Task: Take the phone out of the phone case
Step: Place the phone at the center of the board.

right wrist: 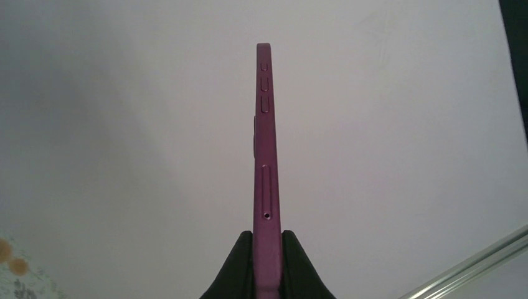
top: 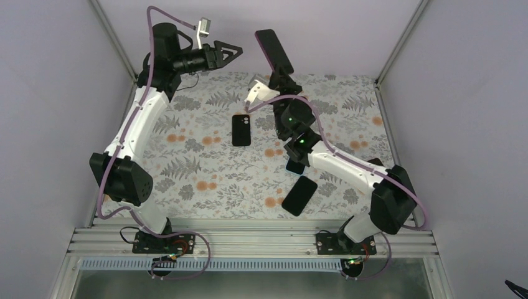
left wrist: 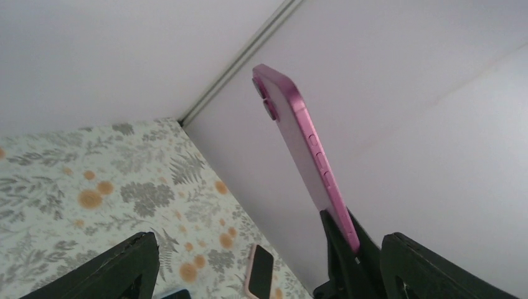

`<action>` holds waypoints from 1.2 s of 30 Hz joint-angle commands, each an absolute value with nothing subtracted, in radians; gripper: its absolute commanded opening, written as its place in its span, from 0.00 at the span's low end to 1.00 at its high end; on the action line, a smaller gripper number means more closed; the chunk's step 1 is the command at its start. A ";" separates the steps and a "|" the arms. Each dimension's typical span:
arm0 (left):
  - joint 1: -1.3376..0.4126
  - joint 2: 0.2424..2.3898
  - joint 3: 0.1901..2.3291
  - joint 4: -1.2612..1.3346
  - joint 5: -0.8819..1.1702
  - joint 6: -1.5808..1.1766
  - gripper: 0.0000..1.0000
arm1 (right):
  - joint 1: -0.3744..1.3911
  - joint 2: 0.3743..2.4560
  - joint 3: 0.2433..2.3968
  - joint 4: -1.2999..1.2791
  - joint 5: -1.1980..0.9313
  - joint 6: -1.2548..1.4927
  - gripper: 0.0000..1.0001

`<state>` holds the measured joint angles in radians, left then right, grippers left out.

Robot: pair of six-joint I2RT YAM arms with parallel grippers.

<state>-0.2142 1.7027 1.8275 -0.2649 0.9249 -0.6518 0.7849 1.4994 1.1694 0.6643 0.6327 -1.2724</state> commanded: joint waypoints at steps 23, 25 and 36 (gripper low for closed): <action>-0.242 1.686 1.701 -0.058 1.028 -0.855 0.67 | 0.944 1.608 1.060 1.122 0.653 -1.627 0.04; -0.242 1.690 1.687 -0.035 1.033 -0.885 0.66 | 0.949 1.617 1.060 1.139 0.653 -1.641 0.04; -0.241 1.687 1.632 0.022 1.058 -0.954 0.29 | 0.969 1.655 1.040 1.271 0.658 -1.750 0.04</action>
